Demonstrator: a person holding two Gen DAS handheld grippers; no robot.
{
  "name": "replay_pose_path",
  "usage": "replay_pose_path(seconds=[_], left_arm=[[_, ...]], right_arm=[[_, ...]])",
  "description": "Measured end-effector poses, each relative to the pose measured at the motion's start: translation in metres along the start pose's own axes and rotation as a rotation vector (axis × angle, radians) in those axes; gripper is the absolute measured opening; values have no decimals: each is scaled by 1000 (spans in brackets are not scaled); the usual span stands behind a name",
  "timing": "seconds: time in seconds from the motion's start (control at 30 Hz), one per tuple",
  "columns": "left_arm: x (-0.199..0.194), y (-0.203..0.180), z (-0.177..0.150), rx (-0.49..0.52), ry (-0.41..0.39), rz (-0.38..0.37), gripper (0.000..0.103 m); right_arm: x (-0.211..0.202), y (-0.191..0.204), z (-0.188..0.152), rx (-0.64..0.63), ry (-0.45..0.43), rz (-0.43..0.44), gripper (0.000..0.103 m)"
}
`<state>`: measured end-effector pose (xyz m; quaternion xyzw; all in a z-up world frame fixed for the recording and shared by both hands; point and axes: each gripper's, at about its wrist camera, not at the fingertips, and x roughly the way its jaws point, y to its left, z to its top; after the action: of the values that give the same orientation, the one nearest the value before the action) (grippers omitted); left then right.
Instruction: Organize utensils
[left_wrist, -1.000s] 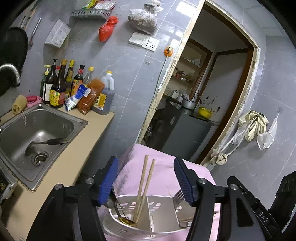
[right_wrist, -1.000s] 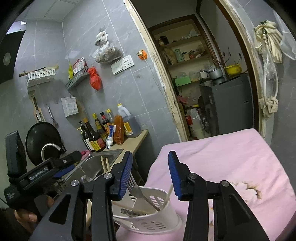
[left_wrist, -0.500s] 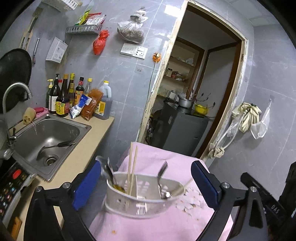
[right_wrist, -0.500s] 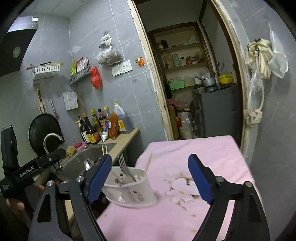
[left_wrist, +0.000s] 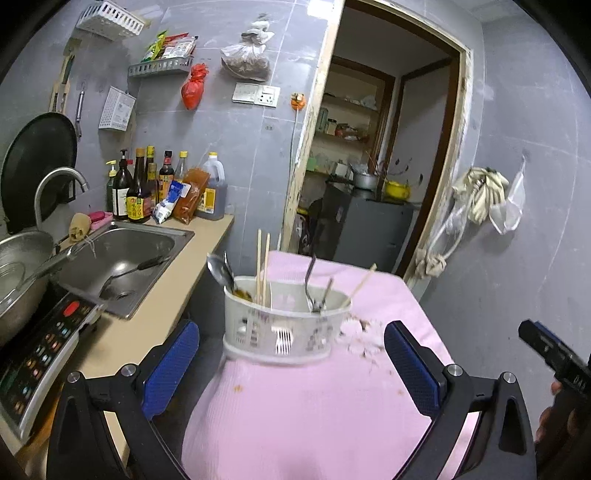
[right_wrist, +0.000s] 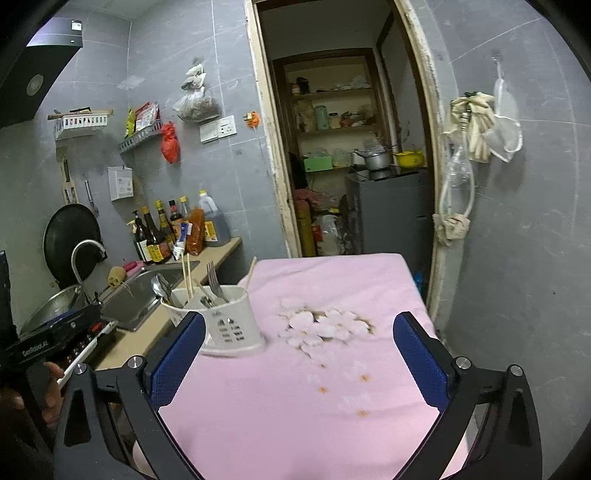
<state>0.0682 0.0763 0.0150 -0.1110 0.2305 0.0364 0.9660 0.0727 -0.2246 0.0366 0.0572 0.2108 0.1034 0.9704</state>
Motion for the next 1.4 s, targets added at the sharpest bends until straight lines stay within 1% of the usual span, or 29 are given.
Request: replay_pose_path(seconds=[0.23, 0.5, 1.4], left_arm=[[-30, -6, -20, 19, 18, -9, 101], [-49, -9, -29, 37, 6, -17, 101], [-55, -12, -32, 48, 3, -22, 101]], right_arm=[[-31, -8, -13, -11, 9, -30, 101], [-46, -9, -20, -16, 11, -38, 101], [-53, -8, -22, -16, 15, -36, 101]])
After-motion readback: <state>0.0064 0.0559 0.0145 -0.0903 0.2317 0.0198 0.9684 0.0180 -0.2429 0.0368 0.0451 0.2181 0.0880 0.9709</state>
